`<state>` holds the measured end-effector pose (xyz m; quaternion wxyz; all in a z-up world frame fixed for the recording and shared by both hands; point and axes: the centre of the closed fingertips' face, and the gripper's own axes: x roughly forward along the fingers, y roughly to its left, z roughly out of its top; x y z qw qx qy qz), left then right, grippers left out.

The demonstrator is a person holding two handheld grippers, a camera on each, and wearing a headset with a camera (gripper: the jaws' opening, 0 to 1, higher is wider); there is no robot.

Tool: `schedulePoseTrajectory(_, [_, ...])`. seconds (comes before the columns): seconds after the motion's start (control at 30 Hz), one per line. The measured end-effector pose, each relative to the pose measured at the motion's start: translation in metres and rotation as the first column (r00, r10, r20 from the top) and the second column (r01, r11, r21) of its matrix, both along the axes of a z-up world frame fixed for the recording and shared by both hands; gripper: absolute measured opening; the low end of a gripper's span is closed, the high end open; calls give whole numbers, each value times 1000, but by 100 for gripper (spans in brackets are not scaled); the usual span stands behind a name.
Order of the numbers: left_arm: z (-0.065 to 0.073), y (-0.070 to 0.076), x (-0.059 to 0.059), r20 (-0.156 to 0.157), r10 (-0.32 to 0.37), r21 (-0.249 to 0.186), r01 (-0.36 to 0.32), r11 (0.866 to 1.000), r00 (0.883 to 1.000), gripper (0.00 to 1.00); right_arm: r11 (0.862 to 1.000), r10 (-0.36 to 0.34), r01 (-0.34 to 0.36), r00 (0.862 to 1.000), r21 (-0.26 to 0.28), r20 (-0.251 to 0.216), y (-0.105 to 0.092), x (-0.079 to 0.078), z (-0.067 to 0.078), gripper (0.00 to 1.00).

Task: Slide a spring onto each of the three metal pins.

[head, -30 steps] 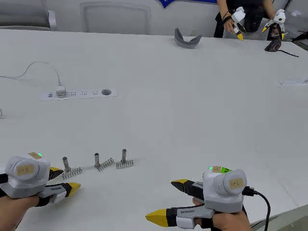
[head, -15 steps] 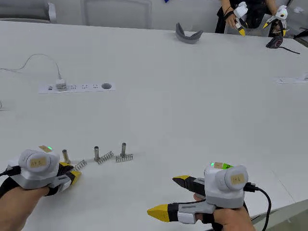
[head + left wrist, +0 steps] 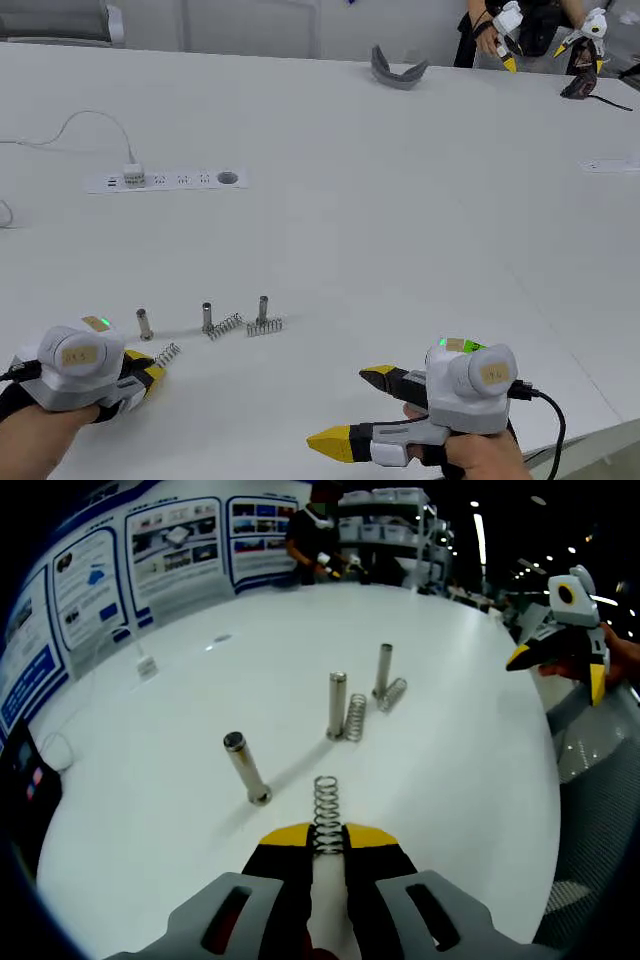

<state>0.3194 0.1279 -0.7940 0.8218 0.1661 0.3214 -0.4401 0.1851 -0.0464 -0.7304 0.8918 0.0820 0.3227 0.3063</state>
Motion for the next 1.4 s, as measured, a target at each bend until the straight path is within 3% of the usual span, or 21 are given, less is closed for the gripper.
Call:
schedulePoseTrajectory(0.2, [0,-1,2,4,-3,6,3,1000,1000,17,1000,12,-12,1000,-3,-5,3,-1,-1,82])
schedulePoseTrajectory(0.37, [0,0,2,33,-19,43,17,999,999,11,1000,17,-17,1000,-2,-5,5,-1,-1,82])
schedulePoseTrajectory(0.47, [-3,2,6,21,4,45,-5,999,1000,11,1000,20,-20,1000,0,-7,6,-1,0,82])
schedulePoseTrajectory(0.67, [-3,4,2,-1,20,33,-20,999,1000,10,1000,20,-19,1000,14,-12,7,-1,0,82])
schedulePoseTrajectory(0.83, [7,9,-1,-2,43,2,-43,999,999,10,999,15,-14,1000,40,-16,9,-1,2,81])
schedulePoseTrajectory(0.93, [17,7,-6,-28,71,-61,-72,996,997,10,999,21,-20,1000,44,-18,10,0,1,81])
schedulePoseTrajectory(1.4, [52,9,-18,7,60,-98,-59,993,998,10,995,46,-44,999,94,-16,26,2,6,79])
